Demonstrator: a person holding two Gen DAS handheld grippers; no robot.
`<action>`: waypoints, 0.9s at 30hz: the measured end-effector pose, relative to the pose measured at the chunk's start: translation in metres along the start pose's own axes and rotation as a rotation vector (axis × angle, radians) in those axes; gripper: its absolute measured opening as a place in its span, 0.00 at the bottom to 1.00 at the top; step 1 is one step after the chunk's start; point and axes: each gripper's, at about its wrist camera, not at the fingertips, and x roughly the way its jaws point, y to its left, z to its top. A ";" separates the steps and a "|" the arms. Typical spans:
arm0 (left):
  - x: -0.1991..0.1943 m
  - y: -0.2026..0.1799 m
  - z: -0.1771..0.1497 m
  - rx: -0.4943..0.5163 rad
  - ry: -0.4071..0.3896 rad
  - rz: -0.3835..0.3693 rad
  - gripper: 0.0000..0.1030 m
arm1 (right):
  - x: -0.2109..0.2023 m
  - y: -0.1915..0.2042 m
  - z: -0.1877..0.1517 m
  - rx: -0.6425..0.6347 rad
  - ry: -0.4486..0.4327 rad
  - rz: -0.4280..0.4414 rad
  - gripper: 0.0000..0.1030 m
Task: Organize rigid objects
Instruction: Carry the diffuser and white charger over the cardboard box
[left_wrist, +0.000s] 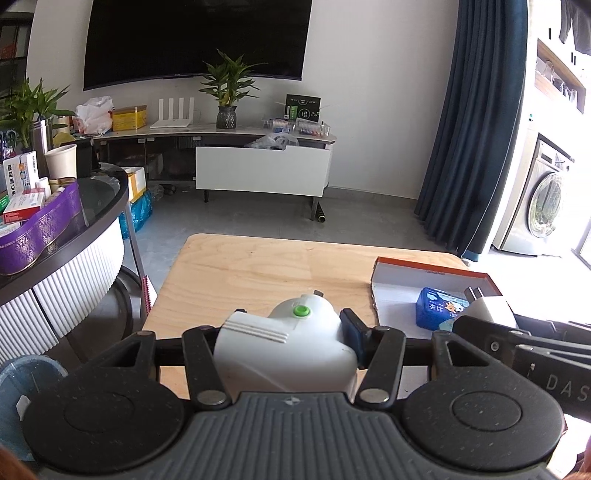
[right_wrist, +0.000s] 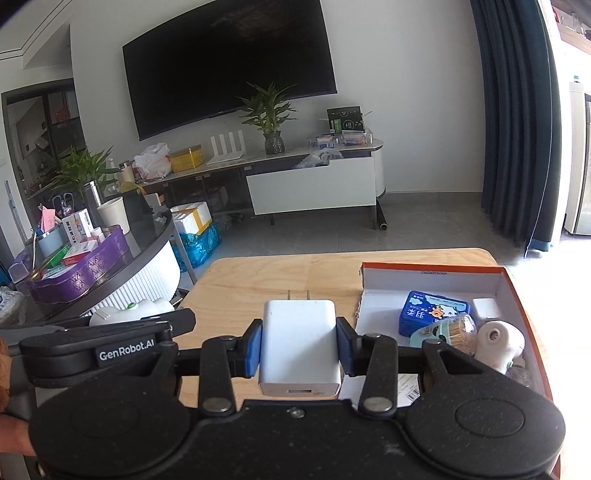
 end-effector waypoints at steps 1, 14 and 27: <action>0.000 -0.002 -0.001 0.003 0.000 -0.007 0.53 | -0.003 -0.002 -0.001 0.002 -0.002 -0.004 0.49; 0.000 -0.036 -0.010 0.047 0.009 -0.102 0.53 | -0.033 -0.039 -0.011 0.050 -0.027 -0.080 0.49; 0.008 -0.065 -0.012 0.100 0.027 -0.182 0.54 | -0.049 -0.075 -0.015 0.100 -0.046 -0.155 0.49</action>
